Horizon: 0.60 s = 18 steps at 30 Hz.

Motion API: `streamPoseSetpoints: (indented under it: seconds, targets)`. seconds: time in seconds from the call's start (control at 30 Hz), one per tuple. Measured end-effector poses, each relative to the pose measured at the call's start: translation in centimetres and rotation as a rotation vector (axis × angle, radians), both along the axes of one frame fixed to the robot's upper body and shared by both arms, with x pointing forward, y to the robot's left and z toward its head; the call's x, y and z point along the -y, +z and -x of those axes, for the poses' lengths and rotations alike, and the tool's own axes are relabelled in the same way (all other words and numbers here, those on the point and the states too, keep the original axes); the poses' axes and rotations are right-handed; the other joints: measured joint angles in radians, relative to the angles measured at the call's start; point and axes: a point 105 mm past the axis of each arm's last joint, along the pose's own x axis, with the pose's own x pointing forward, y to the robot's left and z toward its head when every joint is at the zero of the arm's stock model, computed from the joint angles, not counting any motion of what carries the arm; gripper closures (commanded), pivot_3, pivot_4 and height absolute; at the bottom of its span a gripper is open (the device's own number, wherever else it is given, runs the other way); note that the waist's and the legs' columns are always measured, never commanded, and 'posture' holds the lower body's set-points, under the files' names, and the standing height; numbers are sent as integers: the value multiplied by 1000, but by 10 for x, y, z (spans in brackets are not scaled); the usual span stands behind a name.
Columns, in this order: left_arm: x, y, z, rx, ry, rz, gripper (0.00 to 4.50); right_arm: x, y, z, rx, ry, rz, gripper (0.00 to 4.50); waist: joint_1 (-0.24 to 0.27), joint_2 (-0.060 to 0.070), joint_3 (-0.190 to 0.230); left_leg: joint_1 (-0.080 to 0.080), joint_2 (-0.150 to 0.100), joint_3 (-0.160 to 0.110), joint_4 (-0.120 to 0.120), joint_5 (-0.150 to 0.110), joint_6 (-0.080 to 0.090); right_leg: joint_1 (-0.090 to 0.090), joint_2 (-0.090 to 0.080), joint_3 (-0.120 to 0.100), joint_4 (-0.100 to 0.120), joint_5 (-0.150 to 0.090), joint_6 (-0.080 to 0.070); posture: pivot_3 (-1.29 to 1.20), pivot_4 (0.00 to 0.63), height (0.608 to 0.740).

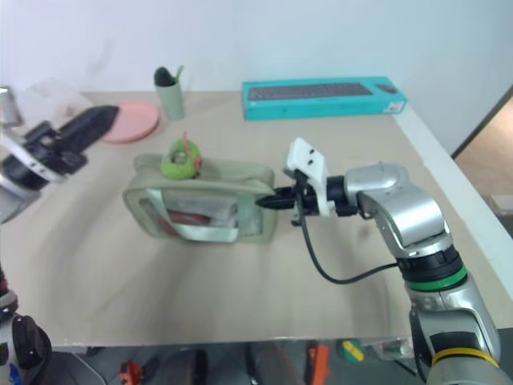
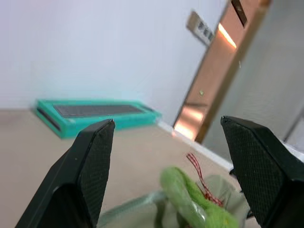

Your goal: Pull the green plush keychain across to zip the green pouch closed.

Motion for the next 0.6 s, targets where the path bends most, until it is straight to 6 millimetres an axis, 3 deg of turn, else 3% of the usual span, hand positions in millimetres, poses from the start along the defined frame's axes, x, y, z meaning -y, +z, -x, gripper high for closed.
streamPoseSetpoints:
  seconds: [0.1, 0.27, 0.5, 0.6]
  targets:
    - [-10, -29, 13, -94, 9, -78, 805, 0, 0, 0, 3, 1, -1, 4500, -1, 0, 0, 0, 0, 0, 0, 0, 0, 0, -1, 0, 0, 0, 0, 0, 150, 739]
    - [1, -83, 34, -260, -83, -256, 805, 1, 0, -1, 4, -1, 0, 4500, 1, 0, 0, 0, -1, 0, 0, 0, -1, 0, -2, -1, -1, -1, 0, 0, 150, 739]
    - [13, -97, 28, -274, -116, -286, 805, 0, 0, -1, 4, 0, 0, 4500, 2, 0, 0, 0, -1, 0, 0, 1, -1, 0, -2, -1, -1, 0, 0, 0, 150, 739]
    - [17, -98, 20, -264, -111, -277, 1553, 0, 0, -1, 4, 0, 0, 4500, 2, 0, 0, -1, -1, 0, 0, 0, -1, 0, -2, -1, -1, 0, 0, 0, 150, 739]
